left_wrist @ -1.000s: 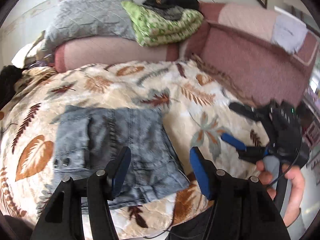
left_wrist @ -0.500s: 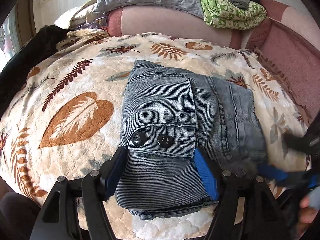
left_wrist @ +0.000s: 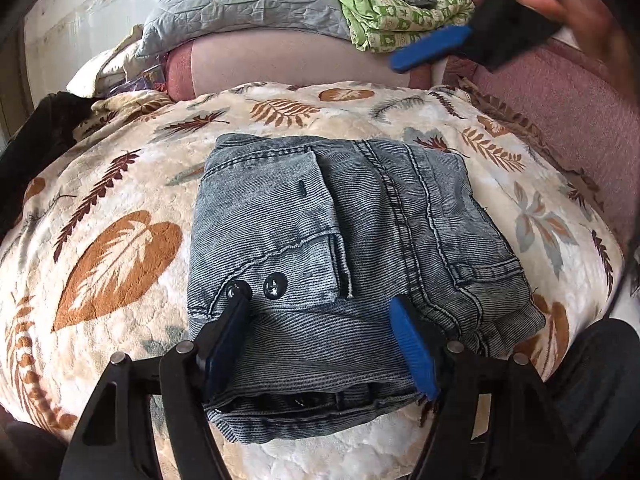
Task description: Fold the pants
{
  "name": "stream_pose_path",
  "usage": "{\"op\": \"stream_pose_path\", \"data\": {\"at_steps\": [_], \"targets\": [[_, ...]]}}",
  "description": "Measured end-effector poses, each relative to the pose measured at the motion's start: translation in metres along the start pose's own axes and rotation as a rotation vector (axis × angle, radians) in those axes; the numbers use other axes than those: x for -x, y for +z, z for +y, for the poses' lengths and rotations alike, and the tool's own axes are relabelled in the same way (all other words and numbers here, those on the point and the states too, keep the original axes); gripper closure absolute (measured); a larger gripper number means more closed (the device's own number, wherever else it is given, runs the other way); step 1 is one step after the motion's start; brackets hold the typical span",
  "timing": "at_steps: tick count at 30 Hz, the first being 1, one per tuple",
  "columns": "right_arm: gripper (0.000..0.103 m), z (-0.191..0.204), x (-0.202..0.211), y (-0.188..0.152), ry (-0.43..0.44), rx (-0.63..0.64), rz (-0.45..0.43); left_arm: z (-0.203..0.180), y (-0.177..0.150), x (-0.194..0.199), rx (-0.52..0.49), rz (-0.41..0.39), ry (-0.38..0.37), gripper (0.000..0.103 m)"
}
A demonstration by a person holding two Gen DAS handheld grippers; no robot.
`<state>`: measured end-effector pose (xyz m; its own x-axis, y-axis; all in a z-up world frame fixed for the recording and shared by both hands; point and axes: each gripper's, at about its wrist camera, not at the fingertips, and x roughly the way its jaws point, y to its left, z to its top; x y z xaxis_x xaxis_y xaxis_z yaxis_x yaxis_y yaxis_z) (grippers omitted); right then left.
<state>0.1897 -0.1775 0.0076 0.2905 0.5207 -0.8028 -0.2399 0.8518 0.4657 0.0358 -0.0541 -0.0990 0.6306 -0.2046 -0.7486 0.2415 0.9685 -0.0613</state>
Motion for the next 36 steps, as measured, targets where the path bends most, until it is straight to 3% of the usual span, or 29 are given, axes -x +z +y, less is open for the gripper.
{"op": "stream_pose_path", "data": {"at_steps": [5,9,12,14,15,16,24,26,28,30,33,36], "targets": [[0.022,0.067,-0.108,0.054,-0.292,0.241,0.256,0.002,0.0,0.001,0.001,-0.003,-0.012,0.03],[0.024,0.075,-0.168,0.072,-0.436,0.311,0.39,0.002,-0.001,0.002,-0.008,-0.006,-0.019,0.03],[0.037,0.07,-0.19,0.076,-0.468,0.313,0.496,0.002,-0.001,0.002,-0.008,-0.006,-0.022,0.03],[0.067,0.065,-0.198,0.075,-0.487,0.317,0.533,0.002,0.0,0.001,-0.011,-0.006,-0.021,0.029],[0.086,0.064,-0.2,0.073,-0.489,0.333,0.542,0.002,0.0,0.001,-0.011,-0.006,-0.022,0.029],[0.089,0.065,-0.2,0.072,-0.502,0.361,0.538,0.002,-0.001,0.001,-0.011,-0.006,-0.022,0.029],[0.092,0.062,-0.191,0.069,-0.578,0.403,0.38,0.001,-0.001,0.001,-0.019,-0.013,-0.016,0.029],[0.092,0.061,-0.182,0.071,-0.662,0.413,0.281,0.0,-0.002,0.002,-0.021,-0.017,-0.011,0.029],[0.091,0.054,-0.164,0.079,-0.632,0.348,0.22,0.0,-0.003,0.002,-0.025,-0.021,-0.009,0.029],[0.091,0.054,-0.147,0.079,-0.539,0.315,0.206,0.0,-0.003,0.002,-0.024,-0.021,-0.009,0.029],[0.087,0.067,-0.143,0.062,-0.332,0.288,0.317,-0.001,-0.003,0.001,-0.022,-0.021,-0.004,0.028],[0.068,0.067,-0.153,0.033,-0.205,0.267,0.44,-0.002,-0.004,0.001,-0.023,-0.023,-0.002,0.028]]}}
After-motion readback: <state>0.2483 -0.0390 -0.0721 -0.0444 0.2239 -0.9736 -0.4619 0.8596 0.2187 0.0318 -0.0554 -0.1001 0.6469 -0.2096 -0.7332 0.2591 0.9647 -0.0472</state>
